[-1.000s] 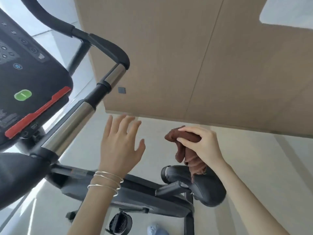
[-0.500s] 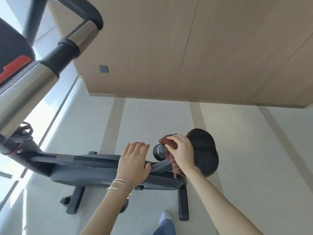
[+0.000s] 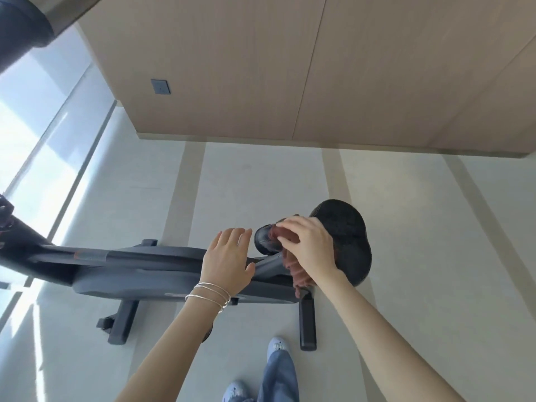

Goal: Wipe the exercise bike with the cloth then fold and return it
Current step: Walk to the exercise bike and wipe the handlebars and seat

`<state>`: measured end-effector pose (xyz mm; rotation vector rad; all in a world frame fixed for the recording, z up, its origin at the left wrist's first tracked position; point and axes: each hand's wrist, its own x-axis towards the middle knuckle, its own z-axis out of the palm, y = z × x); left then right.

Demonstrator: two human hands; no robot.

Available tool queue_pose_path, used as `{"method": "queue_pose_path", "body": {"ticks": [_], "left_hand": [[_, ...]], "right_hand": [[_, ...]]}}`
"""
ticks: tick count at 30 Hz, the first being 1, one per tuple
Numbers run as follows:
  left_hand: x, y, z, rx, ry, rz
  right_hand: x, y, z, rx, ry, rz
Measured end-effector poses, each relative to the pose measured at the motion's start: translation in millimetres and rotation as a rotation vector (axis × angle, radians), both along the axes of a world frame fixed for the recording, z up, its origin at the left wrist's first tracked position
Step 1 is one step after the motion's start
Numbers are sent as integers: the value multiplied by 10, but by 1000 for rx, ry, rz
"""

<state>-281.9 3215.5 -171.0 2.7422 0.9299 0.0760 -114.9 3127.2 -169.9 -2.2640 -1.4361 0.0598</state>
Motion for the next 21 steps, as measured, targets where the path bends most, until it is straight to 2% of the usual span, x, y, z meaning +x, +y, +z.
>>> {"method": "queue_pose_path", "body": {"ticks": [3,10,13,18,21], "left_hand": [[112,-20,-67,3,31,-22],[502,24,-102,-39,6,-59],[603,79,-131,-5,27,-114],[789,117,-191,-41,32,-123],[875,100,-222,-70,41,-123]], "right_hand": [[95,140,57,-44,95,-46],[23,-828,-61,76,-207,20],[76,-810,-48,74,-105,4],[242,-288,90,1,14,-169],[336,-298,110,-30,19,-149]]}}
